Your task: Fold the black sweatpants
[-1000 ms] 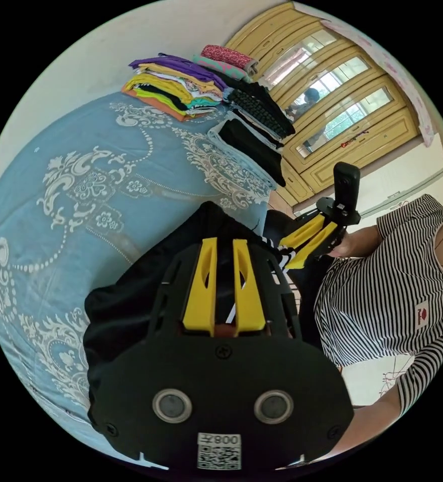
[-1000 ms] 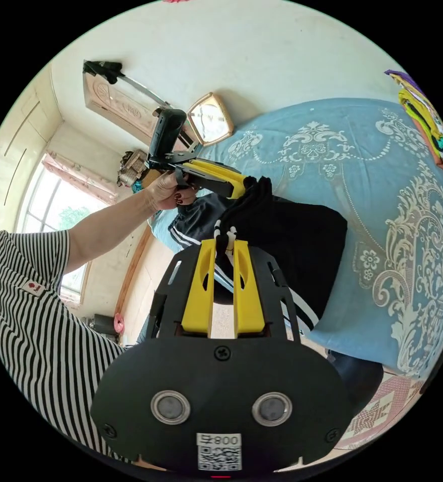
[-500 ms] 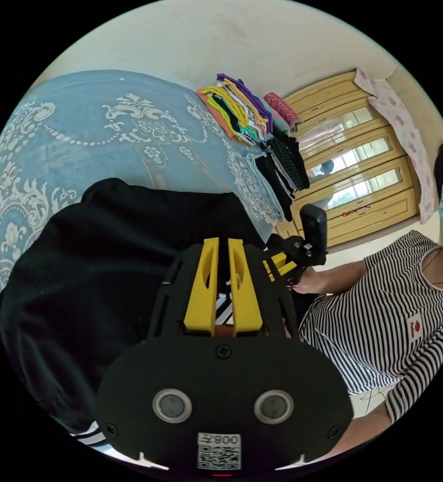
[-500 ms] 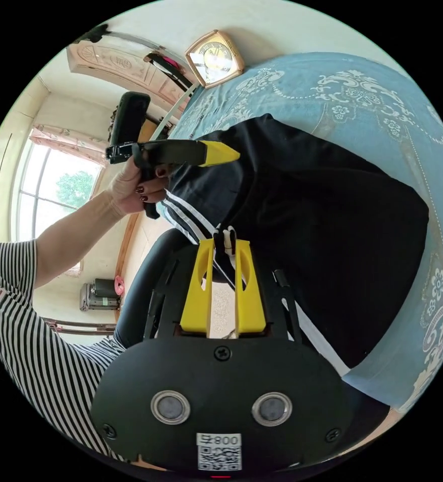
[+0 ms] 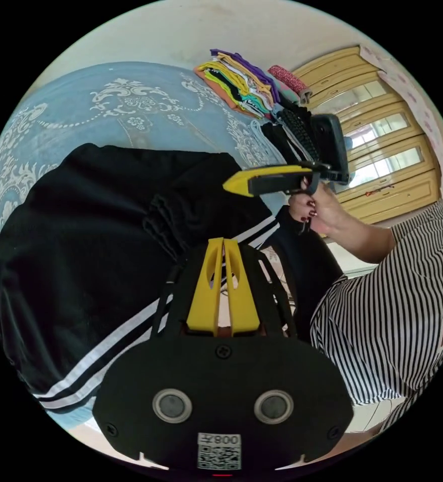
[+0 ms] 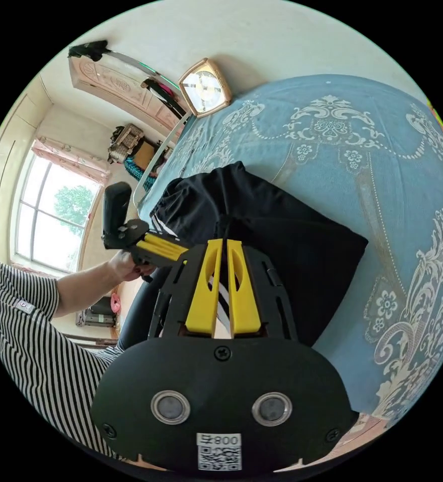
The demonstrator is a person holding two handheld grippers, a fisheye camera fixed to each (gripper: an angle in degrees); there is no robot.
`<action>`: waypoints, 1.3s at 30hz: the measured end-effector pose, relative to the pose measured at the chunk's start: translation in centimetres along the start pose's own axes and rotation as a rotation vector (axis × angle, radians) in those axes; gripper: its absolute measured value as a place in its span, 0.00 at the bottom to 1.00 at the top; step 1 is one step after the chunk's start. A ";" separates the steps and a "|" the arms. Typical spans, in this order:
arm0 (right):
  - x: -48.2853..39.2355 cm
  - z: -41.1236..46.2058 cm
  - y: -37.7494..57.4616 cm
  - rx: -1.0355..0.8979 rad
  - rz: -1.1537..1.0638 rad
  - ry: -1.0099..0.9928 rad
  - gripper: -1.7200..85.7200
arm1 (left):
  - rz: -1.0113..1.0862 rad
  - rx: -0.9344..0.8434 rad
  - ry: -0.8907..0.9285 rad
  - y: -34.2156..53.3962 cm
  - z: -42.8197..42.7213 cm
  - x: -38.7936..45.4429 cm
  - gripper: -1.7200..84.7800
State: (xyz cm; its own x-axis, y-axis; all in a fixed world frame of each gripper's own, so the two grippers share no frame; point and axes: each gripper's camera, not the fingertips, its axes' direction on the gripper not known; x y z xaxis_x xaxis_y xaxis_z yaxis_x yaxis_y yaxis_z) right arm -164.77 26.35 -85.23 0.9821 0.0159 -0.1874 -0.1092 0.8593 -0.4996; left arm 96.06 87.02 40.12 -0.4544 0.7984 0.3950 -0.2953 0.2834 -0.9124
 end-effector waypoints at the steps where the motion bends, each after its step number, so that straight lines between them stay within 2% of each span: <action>1: 0.3 1.0 -1.2 -0.006 -0.003 0.017 0.04 | -0.005 -0.018 -0.030 0.4 0.4 0.3 0.02; 6: -0.6 9.5 -5.1 -0.207 -0.075 0.229 0.03 | -0.016 -0.014 -0.105 2.8 0.9 2.3 0.02; 10: -2.3 12.5 -5.0 -0.206 -0.166 0.333 0.03 | 0.051 -0.030 -0.194 3.6 1.2 5.2 0.02; 14: -1.5 12.4 -5.5 -0.241 -0.139 0.262 0.02 | 0.027 -0.022 -0.212 4.3 0.3 7.5 0.02; 17: -1.4 11.8 -5.3 -0.171 -0.144 0.266 0.02 | 0.018 0.024 -0.268 5.2 -0.6 9.7 0.02; 19: 0.2 14.4 -5.2 -0.278 -0.133 0.268 0.02 | -0.014 -0.028 -0.278 5.6 0.5 9.8 0.02; 22: 2.1 12.7 -4.7 -0.231 -0.074 0.172 0.02 | -0.063 0.021 -0.232 6.2 -0.3 10.6 0.02; 24: 2.9 9.8 -3.6 -0.152 -0.056 0.138 0.02 | -0.055 0.071 -0.286 6.8 -1.1 12.7 0.03; 29: 8.4 2.7 5.3 -0.071 0.074 0.111 0.02 | -0.008 0.092 -0.293 7.2 -0.6 17.7 0.04; 34: 12.7 3.1 12.1 -0.109 0.188 -0.009 0.02 | 0.035 0.089 -0.248 6.2 1.5 22.3 0.07; 39: 15.7 3.2 16.2 -0.073 0.270 -0.013 0.02 | 0.197 0.037 -0.248 3.5 5.4 28.2 0.11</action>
State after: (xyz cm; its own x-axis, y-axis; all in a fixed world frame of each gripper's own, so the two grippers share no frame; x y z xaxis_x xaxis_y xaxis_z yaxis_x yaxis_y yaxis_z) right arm -150.60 42.15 -93.59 0.9178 0.2464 -0.3113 -0.3776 0.7838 -0.4929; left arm 77.67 107.69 48.69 -0.6957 0.6807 0.2295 -0.2098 0.1130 -0.9712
